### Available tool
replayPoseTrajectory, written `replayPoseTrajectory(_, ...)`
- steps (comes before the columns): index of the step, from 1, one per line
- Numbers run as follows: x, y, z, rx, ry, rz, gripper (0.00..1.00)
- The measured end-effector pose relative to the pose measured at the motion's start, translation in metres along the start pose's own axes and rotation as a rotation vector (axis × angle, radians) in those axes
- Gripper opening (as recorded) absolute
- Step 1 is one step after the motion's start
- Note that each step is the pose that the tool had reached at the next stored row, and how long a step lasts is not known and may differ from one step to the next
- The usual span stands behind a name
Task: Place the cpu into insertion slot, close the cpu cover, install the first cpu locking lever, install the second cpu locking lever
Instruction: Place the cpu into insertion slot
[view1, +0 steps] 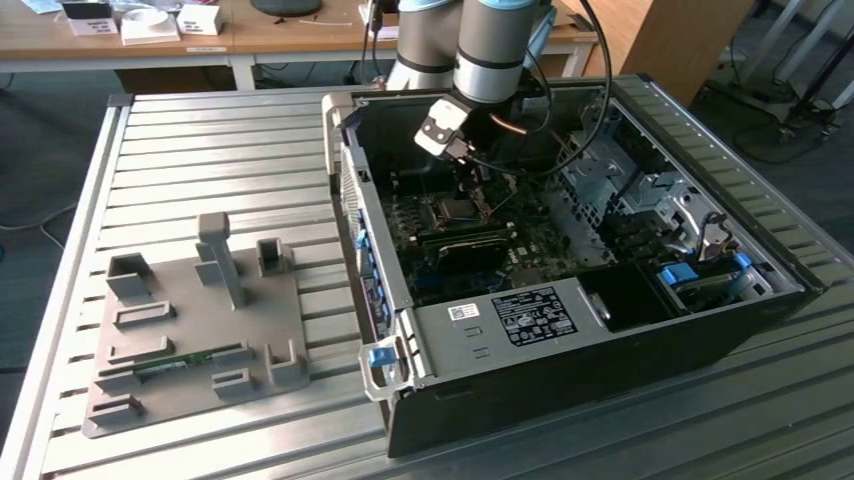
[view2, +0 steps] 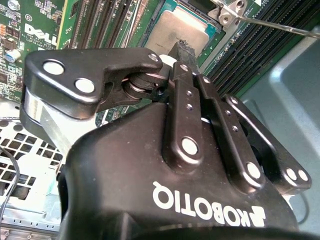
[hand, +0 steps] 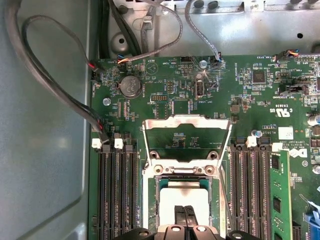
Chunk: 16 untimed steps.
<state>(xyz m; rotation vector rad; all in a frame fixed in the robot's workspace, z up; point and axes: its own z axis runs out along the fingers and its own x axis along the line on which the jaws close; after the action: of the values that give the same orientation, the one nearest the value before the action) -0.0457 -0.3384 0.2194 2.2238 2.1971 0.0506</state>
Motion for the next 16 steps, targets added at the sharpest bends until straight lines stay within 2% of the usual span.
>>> replayPoseTrajectory(16,0.0,0.0,0.0006,0.0001,0.0,-0.001,0.11)
